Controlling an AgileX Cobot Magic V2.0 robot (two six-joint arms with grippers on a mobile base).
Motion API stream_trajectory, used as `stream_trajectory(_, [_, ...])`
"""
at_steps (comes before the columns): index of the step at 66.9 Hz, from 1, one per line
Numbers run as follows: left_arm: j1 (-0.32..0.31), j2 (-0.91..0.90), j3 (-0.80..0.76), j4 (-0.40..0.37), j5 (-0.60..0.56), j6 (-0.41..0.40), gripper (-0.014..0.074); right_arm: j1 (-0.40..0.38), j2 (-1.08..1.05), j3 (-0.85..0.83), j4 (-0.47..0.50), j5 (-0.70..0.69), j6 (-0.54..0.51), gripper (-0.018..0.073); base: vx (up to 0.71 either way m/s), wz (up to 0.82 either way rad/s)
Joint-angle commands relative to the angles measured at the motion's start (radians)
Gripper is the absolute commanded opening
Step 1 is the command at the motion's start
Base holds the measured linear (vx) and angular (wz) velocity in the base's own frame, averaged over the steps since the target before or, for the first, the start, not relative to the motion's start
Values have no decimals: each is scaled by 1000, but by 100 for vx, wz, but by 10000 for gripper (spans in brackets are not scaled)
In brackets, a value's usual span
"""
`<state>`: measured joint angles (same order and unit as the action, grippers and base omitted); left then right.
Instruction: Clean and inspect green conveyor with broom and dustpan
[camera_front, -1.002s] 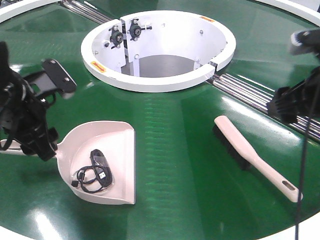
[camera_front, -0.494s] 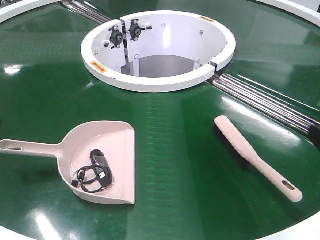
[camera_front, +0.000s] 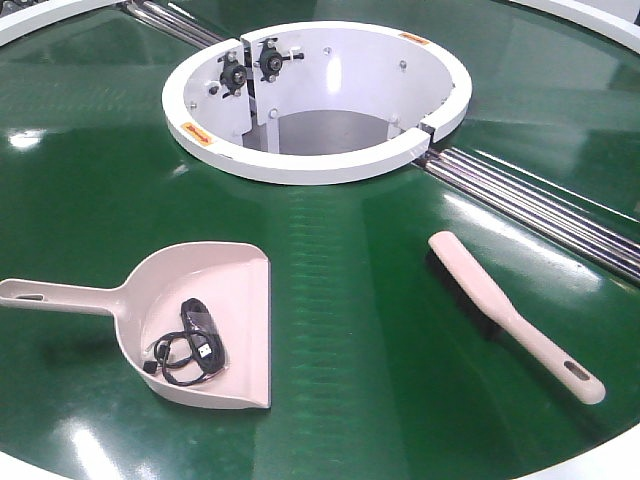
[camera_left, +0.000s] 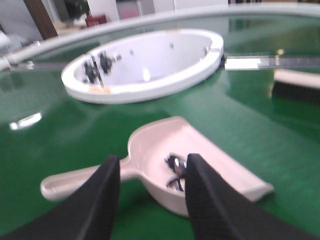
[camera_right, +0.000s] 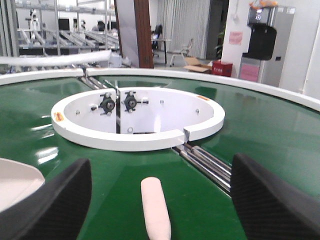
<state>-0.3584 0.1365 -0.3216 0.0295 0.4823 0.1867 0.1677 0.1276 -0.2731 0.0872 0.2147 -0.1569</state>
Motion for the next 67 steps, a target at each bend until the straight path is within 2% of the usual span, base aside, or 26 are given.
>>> stream_trajectory(1, [-4,9,16,-29,-97,-10,286,-3,11,0,4,-118,0,547,0,0])
stream_trajectory(6, [-4,9,16,-29,-115,-10,274,-3,11,2,4,-117,-3,532,0,0])
stream_trajectory(11, [-4,9,12,-37,-129,-10,218,-3,11,2,-3,-122,-17,462,0,0])
stream_trajectory(15, [-4,9,12,-56,-129,-10,134,-3,11,2,-3,-118,-25,339,0,0])
stream_trajectory(20, [-4,9,12,-69,-128,-10,5,-3,11,2,0,-113,-24,118,0,0])
stream_trajectory(23, [-4,9,12,-79,-129,-9,-9,-3,11,2,4,-115,-24,-1,0,0])
stream_trajectory(24, [-4,9,12,-81,-129,-9,-8,-3,11,2,5,-115,-22,-15,0,0])
stream_trajectory(67, [-4,9,14,-80,-129,-9,-8,-3,11,2,7,-113,-22,-8,0,0])
